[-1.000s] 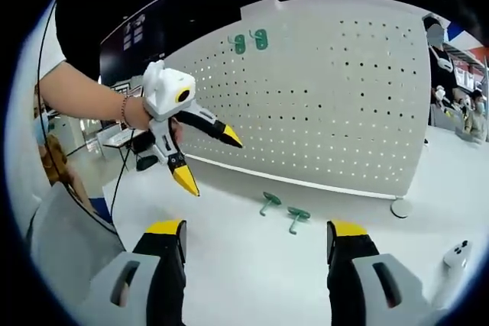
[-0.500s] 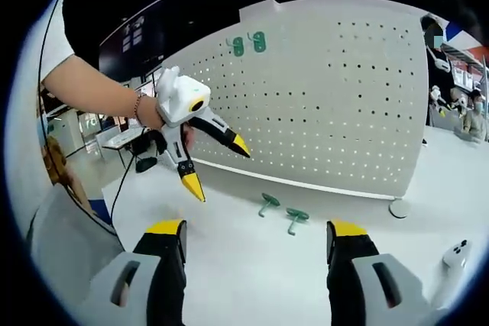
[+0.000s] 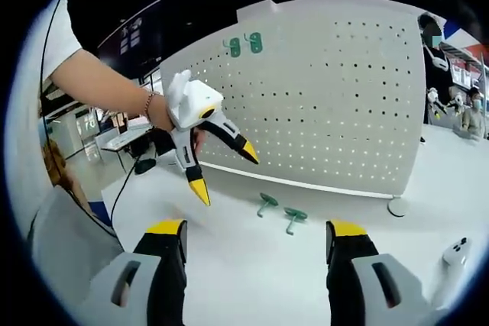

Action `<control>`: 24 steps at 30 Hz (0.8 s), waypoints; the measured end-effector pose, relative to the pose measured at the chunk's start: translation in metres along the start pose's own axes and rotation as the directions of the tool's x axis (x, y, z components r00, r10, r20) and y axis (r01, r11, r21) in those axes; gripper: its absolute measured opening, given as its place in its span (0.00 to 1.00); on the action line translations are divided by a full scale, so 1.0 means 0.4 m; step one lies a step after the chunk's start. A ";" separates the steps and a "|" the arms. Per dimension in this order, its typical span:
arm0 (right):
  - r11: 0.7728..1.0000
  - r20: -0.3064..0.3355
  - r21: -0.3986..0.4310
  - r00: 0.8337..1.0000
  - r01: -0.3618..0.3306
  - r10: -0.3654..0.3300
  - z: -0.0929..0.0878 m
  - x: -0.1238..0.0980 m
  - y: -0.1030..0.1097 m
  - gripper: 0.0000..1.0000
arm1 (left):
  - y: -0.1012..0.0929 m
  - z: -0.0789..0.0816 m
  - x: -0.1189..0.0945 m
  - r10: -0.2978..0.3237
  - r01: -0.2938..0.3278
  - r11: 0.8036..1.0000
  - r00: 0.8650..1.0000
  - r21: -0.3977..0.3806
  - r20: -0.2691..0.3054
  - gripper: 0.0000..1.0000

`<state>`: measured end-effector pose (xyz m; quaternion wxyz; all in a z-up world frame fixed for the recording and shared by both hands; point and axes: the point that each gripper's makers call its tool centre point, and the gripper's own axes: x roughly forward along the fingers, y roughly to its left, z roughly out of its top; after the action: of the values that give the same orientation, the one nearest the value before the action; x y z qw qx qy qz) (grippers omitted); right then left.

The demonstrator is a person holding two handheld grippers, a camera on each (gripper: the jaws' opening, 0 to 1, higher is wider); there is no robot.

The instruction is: Insert the hook assembly into the mounting plate slot until the hook locks in place.

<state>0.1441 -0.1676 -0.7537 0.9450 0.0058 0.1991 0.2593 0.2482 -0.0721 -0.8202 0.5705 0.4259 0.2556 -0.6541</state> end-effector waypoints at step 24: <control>1.000 0.001 -0.006 1.000 -0.009 0.009 0.003 0.002 0.009 0.72 | 0.008 -0.028 0.094 -0.105 0.112 0.992 0.989 0.066 -0.102 0.79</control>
<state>0.1435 -0.1640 -0.7525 0.9440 0.0041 0.1979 0.2639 0.2548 -0.0837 -0.8573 0.5053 0.4631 0.2825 -0.6712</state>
